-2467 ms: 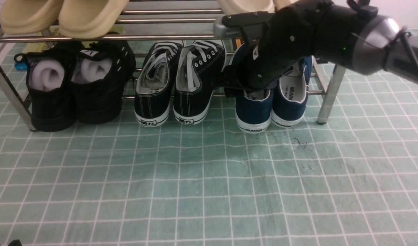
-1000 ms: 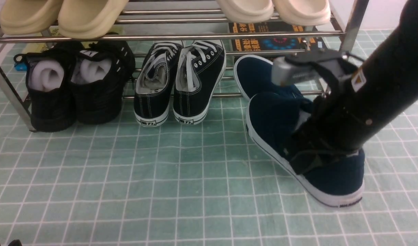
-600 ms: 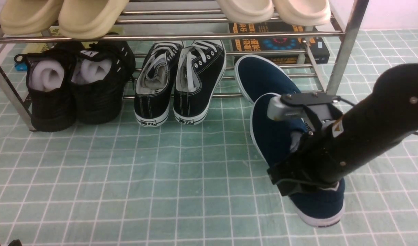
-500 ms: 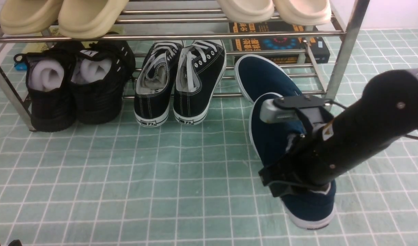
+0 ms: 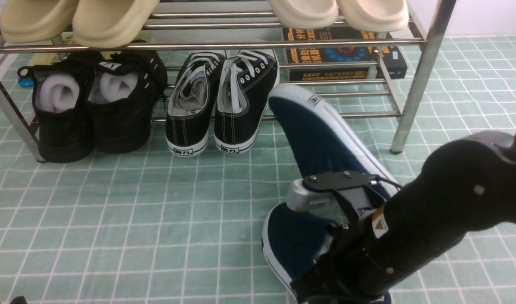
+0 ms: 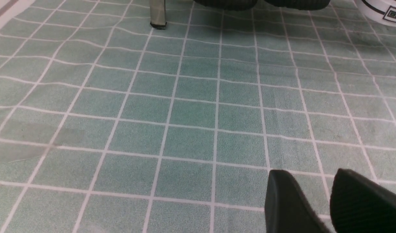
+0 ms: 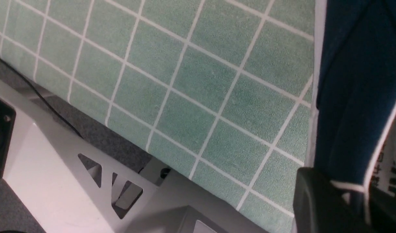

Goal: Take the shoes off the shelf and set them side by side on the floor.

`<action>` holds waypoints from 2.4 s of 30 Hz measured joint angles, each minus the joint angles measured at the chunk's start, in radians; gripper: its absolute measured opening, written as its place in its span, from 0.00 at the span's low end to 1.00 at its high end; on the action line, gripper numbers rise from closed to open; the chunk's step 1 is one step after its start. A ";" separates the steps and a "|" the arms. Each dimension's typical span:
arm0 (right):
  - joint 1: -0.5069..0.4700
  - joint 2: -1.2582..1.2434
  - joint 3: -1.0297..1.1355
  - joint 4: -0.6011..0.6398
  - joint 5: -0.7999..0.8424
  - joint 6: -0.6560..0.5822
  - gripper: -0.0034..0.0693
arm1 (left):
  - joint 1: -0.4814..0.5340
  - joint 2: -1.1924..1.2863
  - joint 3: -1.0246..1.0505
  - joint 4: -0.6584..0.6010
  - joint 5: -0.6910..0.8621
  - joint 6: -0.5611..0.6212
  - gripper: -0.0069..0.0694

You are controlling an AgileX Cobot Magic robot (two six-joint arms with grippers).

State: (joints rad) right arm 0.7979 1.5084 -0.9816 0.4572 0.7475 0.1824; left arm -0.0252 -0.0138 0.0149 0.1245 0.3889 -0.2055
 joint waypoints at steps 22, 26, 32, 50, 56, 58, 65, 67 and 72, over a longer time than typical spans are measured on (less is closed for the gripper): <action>0.002 -0.101 -0.120 -0.024 0.174 0.037 0.10 | 0.000 0.000 0.000 0.002 0.000 0.000 0.41; 0.002 -0.200 -0.148 -0.045 0.278 0.043 0.10 | 0.000 0.000 0.000 0.004 0.000 0.000 0.41; 0.002 -0.160 -0.152 -0.093 0.146 0.043 0.10 | 0.000 0.000 0.000 0.004 0.000 0.000 0.41; 0.003 0.131 -0.152 -0.155 -0.173 0.040 0.10 | 0.000 0.000 0.000 0.004 0.000 0.000 0.41; 0.006 0.182 -0.153 -0.171 -0.203 0.044 0.11 | 0.000 0.000 0.000 0.004 0.000 0.000 0.41; 0.006 0.195 -0.153 -0.171 -0.208 0.056 0.12 | 0.000 0.000 0.000 0.005 0.000 0.000 0.41; 0.003 0.203 -0.161 -0.151 -0.204 0.085 0.37 | 0.000 0.000 0.000 0.009 0.000 0.000 0.41; 0.002 0.198 -0.170 -0.148 -0.185 0.086 0.46 | 0.000 0.000 0.000 0.014 0.000 0.000 0.41; -0.034 0.156 -0.274 -0.180 0.019 0.023 0.73 | 0.000 0.000 0.000 0.027 0.000 0.000 0.41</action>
State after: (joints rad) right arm 0.7635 1.6645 -1.2555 0.2774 0.7667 0.2057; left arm -0.0252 -0.0138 0.0149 0.1517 0.3889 -0.2055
